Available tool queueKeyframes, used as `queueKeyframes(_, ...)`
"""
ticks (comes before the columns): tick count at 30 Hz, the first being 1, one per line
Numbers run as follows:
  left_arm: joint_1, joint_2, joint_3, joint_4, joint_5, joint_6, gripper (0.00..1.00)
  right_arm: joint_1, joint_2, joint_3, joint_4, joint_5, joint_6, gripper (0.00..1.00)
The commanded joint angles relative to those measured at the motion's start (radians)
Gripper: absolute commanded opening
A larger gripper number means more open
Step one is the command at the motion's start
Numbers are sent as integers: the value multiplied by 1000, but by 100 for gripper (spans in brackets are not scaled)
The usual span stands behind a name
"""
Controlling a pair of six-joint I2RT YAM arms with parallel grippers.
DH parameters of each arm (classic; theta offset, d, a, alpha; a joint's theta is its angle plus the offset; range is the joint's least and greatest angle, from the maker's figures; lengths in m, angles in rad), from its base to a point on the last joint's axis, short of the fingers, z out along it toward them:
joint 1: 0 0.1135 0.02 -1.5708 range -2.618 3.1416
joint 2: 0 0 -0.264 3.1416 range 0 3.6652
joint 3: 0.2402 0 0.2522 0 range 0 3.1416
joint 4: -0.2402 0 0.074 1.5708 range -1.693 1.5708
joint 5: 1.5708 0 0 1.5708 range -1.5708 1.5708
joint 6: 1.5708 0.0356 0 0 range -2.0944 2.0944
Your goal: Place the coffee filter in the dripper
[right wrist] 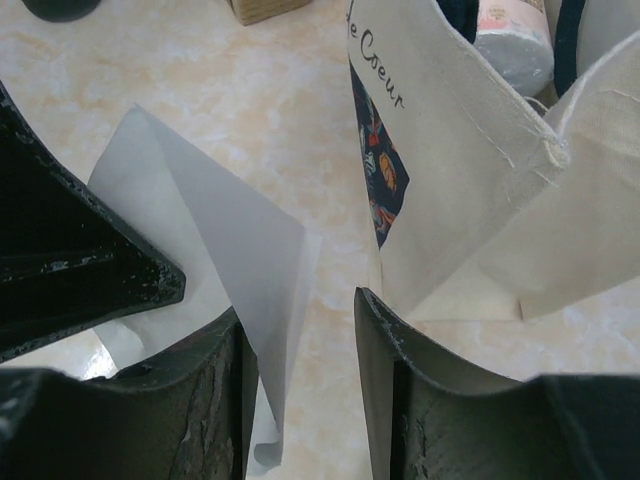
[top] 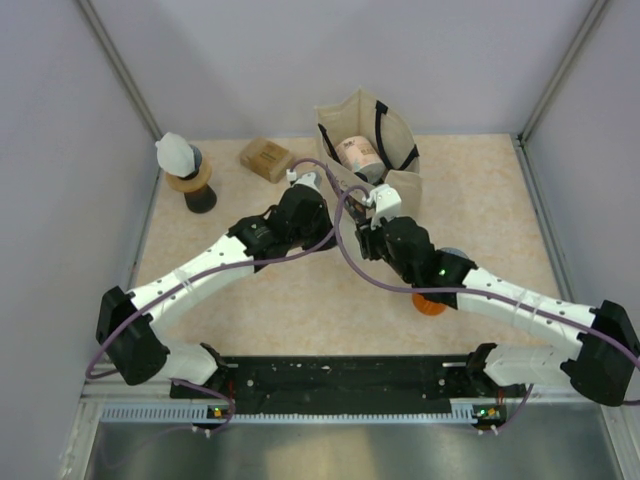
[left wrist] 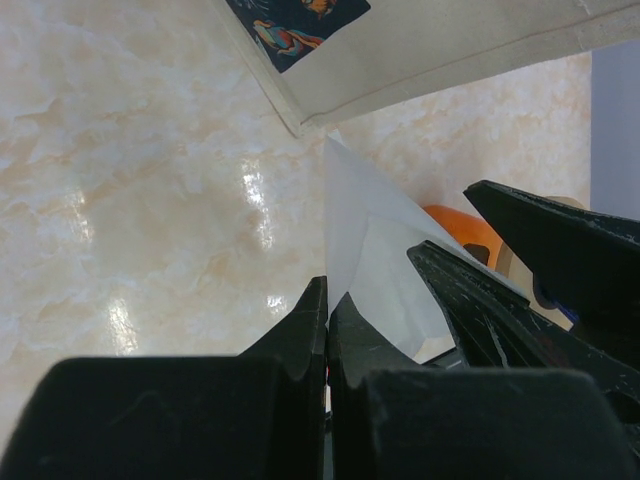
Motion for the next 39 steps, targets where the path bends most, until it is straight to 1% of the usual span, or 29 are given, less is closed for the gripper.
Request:
queueKeyframes(1,-6,-5,45,26,28,25,0,5,12,-1,82,40,-16,42)
queueKeyframes(4,-11,-6,46,23,40,36,0,7,21,7,84,54,-19,41)
queueKeyframes(6,-11,-8,46,19,53,43,0,5,26,13,77,60,-19,36)
queueKeyframes(8,-11,-12,45,13,57,51,0,7,31,25,51,64,-20,24)
queueKeyframes(9,-11,-17,46,5,53,57,0,7,31,29,48,66,-19,16)
queueKeyframes(10,-12,-22,46,-4,45,66,0,4,28,32,18,71,-19,10)
queueKeyframes(12,-12,-28,42,-29,18,82,0,7,15,33,-5,87,-23,6)
queueKeyframes(16,-11,-34,43,-92,-16,137,0,7,-12,39,-59,114,-39,3)
queueKeyframes(19,-12,-37,43,-135,-24,181,0,7,-35,50,-111,106,-45,0)
queueKeyframes(22,-12,-31,45,-155,22,227,0,5,-54,55,-143,69,-39,0)
queueKeyframes(26,-12,-19,52,-175,76,278,4,5,-55,70,-180,11,-26,0)
queueKeyframes(28,-12,-15,61,-194,76,286,4,5,-54,79,-200,3,-25,0)
queueKeyframes(31,-11,-5,75,-224,62,295,8,5,-49,93,-229,-9,-25,0)
queueKeyframes(36,-12,6,80,-251,36,304,9,5,-49,105,-260,-24,-20,0)
queueKeyframes(39,-12,9,83,-251,42,307,14,7,-51,119,-286,-70,-16,0)
